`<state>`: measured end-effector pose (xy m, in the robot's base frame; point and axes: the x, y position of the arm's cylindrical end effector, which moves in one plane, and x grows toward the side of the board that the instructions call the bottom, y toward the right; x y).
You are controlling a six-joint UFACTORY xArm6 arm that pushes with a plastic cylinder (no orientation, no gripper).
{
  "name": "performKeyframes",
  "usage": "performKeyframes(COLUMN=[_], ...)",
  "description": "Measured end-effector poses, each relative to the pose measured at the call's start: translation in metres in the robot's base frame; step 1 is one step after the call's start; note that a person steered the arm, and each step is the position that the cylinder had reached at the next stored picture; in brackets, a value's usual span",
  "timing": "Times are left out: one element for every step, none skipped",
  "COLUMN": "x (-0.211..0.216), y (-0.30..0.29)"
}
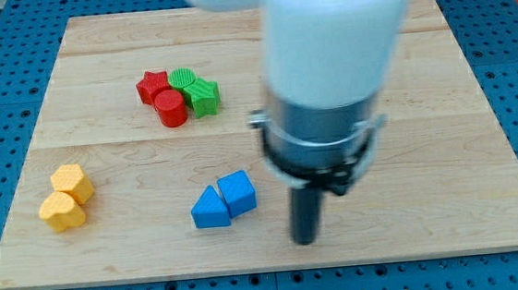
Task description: Push the blue cube towards the top right of the board
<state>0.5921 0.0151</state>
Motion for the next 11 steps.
performKeyframes(x=[-0.016, -0.050, -0.078, -0.103, -0.134, -0.161, -0.178, -0.180, -0.196, -0.208, -0.220], y=[-0.042, -0.068, -0.081, -0.076, -0.074, -0.060, -0.040, -0.018, 0.010, 0.028, 0.055])
